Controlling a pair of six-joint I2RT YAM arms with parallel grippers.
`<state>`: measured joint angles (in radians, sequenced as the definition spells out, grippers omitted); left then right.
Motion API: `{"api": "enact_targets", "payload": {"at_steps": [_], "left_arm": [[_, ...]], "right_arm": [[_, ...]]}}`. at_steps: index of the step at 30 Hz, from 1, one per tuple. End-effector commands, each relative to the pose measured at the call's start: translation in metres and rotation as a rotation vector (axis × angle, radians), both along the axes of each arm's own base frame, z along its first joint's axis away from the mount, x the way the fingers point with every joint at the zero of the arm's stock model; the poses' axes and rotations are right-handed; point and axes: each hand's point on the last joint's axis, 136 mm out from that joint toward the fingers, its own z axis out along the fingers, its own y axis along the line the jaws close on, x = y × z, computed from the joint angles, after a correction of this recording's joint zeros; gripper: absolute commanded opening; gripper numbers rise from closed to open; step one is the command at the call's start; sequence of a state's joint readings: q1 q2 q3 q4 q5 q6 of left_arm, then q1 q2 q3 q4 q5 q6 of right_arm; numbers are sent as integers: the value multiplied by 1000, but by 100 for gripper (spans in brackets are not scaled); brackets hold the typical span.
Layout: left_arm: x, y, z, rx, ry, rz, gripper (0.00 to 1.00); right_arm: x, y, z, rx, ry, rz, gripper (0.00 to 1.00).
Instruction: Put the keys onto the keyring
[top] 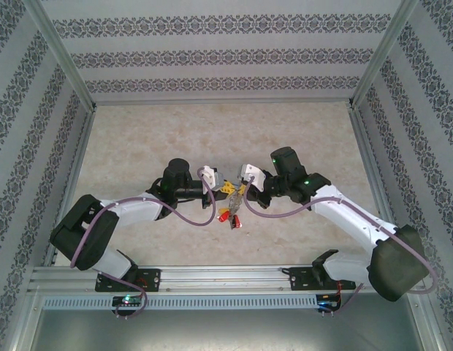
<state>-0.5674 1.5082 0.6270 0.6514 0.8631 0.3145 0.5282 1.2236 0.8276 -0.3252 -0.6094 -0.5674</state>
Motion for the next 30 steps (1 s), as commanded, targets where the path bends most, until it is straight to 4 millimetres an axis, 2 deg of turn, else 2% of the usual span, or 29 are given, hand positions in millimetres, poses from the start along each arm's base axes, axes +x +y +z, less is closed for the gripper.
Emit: {"api": "enact_targets", "payload": {"at_steps": [1,2,4,7,15,20,30], "left_arm": [[6,8,-21,45,49,29,6],[5,7,-16,34,48,15,10],[3,7,-5,22,29,-8,26],[1,9,12,11,-20,-13,31],[-5,7,24,10,-21,-82,33],[-12,5,21,14,-6,-132,32],[-12,2,10,61,28,-155,28]], "right_arm": [[-3,5,22,39,-58,39,0],[-3,6,19,27,-54,42,0],[-3,7,14,-4,-52,46,0],[-4,9,11,-18,-53,53,0],[-3,11,14,-9,-61,63,0],[-3,12,13,-8,-57,64,0],[-6,14,15,5,-57,83,0]]}}
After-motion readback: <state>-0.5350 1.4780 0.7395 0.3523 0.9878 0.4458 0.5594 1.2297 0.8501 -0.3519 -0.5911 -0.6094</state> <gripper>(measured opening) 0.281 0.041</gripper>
